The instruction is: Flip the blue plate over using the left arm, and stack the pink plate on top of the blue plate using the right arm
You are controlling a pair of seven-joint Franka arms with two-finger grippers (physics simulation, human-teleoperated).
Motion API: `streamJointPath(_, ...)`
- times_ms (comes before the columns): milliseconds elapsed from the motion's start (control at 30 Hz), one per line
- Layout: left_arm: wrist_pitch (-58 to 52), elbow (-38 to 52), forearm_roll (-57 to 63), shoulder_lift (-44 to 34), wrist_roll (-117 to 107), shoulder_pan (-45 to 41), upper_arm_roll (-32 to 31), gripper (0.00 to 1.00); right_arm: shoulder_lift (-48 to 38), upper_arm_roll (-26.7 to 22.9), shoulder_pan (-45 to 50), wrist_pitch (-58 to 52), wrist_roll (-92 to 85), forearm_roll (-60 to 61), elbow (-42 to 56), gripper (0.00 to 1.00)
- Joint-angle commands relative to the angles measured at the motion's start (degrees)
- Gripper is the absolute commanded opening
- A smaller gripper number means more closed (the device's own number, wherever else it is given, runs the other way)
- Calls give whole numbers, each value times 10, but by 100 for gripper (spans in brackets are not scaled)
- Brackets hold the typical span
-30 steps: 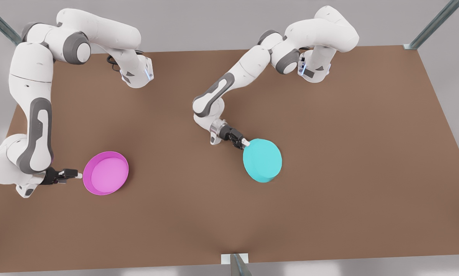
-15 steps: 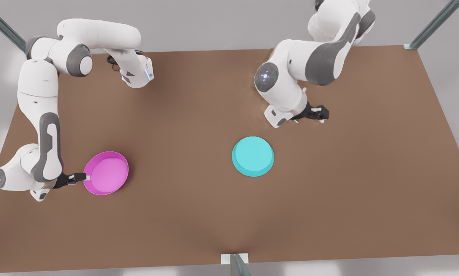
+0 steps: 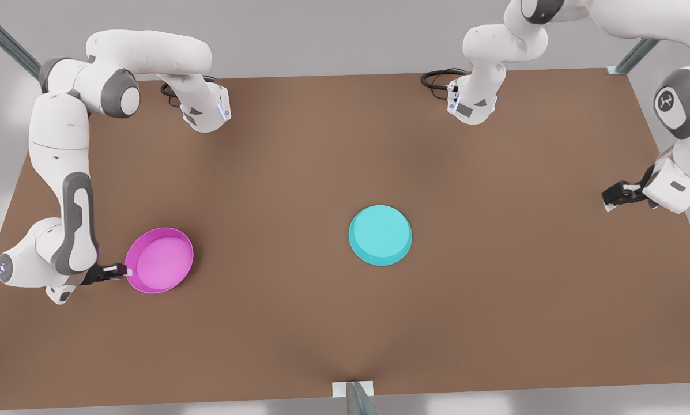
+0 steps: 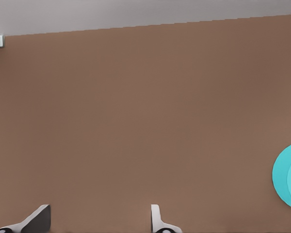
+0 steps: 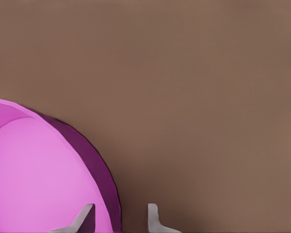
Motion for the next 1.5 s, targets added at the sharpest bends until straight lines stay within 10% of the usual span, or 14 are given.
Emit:
streamJointPath(0,0,0,-17,-1,0,-1,0,100,0,0,0,0,0,0,0,51)
streamJointPath(1467,-2,-18,-10,-7,-1,0,2,100,4,3,5,-7,-2,4,-3,21)
